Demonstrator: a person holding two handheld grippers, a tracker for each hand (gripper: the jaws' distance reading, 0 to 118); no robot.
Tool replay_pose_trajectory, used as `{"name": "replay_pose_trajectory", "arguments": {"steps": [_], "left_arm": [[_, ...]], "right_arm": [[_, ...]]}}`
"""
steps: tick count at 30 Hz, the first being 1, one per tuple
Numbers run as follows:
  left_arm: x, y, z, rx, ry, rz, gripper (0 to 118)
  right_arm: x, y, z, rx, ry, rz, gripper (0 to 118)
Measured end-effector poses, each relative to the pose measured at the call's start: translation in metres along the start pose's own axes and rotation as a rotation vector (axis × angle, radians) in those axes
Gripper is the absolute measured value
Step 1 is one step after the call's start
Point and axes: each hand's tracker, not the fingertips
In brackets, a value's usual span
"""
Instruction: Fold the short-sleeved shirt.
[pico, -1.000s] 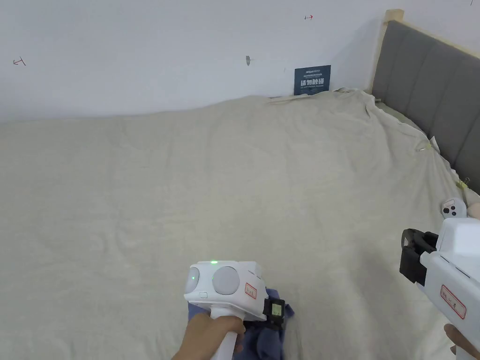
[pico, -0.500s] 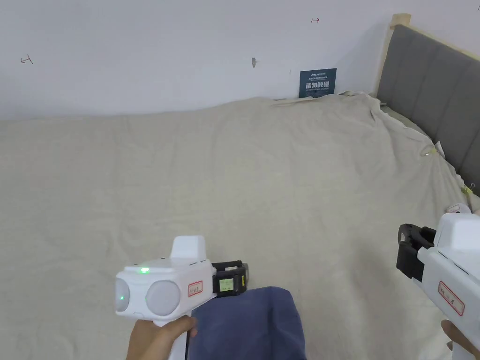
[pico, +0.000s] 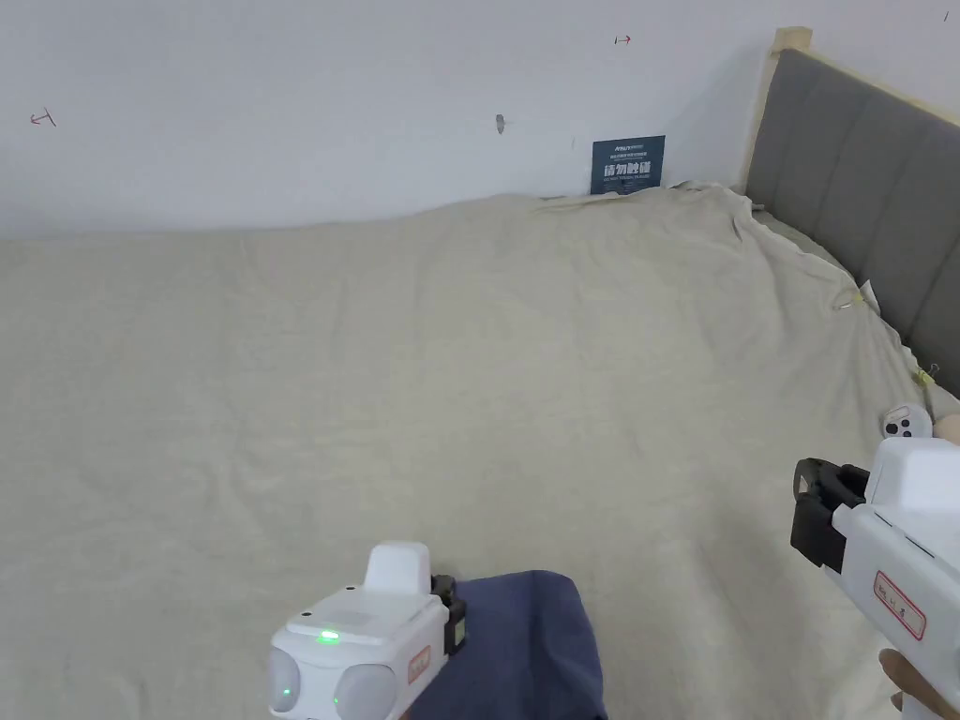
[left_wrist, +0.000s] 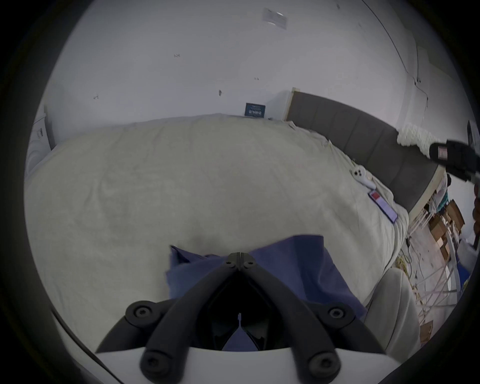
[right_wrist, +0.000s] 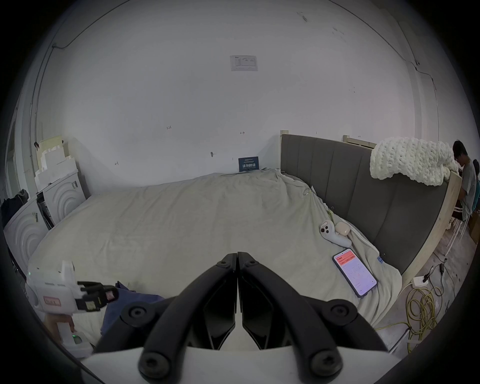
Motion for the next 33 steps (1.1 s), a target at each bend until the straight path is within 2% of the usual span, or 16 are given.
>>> {"name": "replay_pose_trajectory", "arguments": {"steps": [7, 21, 28, 33], "left_arm": [[0.038, -0.028, -0.039, -0.09, -0.034, -0.046, 0], [0.092, -0.033, -0.059, -0.109, -0.13, -0.111, 0], [0.087, -0.029, -0.057, -0.114, -0.138, -0.106, 0], [0.075, -0.004, -0.025, -0.013, -0.171, -0.05, 0]], "right_arm": [[0.01, -0.001, 0.004, -0.001, -0.017, -0.01, 0], [0.023, -0.005, 0.003, -0.02, -0.045, -0.022, 0], [0.024, -0.004, 0.003, -0.017, -0.052, -0.023, 0], [0.016, 0.0, 0.006, -0.001, -0.039, -0.014, 0]]}}
